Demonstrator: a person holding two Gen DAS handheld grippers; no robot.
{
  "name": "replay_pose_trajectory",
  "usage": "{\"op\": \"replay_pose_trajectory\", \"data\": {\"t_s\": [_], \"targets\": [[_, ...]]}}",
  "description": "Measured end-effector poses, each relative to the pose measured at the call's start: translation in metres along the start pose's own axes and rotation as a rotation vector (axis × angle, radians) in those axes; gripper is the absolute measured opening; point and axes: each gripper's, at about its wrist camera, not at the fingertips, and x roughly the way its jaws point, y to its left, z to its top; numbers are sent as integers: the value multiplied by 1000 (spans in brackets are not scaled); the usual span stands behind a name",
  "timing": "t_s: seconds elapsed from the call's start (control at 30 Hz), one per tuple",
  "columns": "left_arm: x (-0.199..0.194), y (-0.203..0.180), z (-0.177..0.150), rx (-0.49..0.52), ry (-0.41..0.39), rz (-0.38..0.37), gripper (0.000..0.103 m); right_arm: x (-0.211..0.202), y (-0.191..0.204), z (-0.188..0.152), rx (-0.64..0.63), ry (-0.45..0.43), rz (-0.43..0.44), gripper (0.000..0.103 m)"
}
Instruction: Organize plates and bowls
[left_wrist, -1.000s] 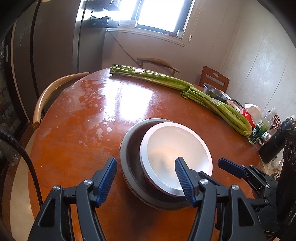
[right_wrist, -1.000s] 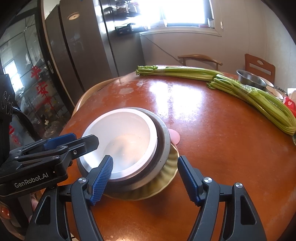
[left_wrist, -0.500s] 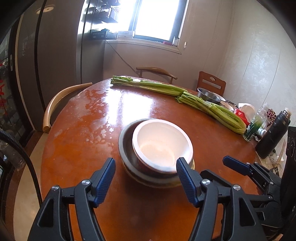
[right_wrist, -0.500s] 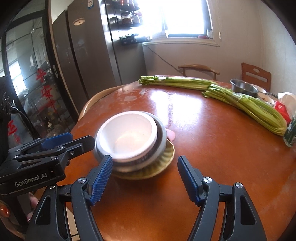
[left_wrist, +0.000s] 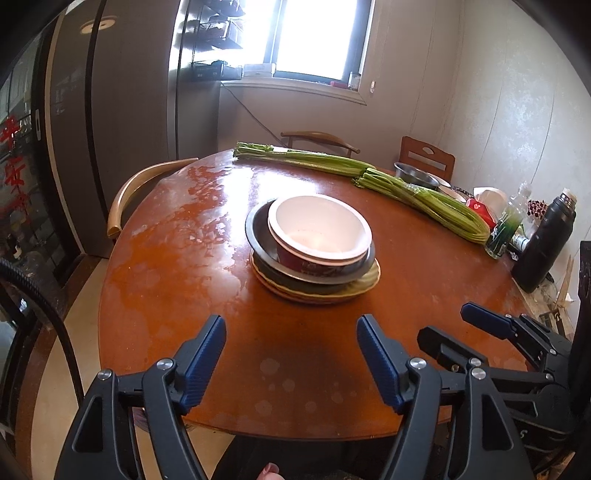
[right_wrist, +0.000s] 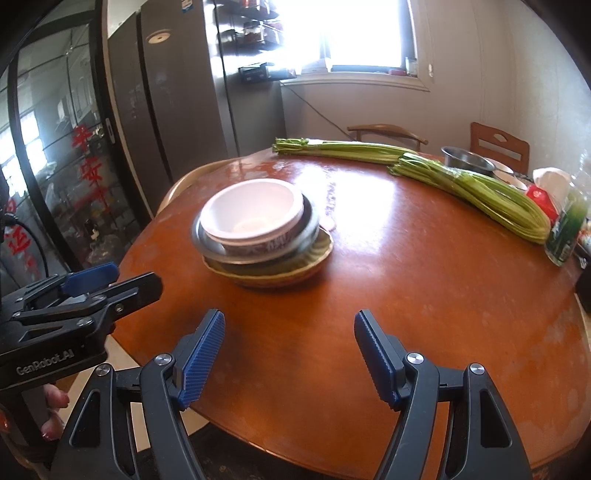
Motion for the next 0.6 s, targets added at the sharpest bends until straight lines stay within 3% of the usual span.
{"op": "replay_pose_trajectory", "data": {"t_s": [0.6], "targets": [[13, -7, -26, -2, 25, 38, 74, 2, -11, -25, 16, 21, -32, 74]]}}
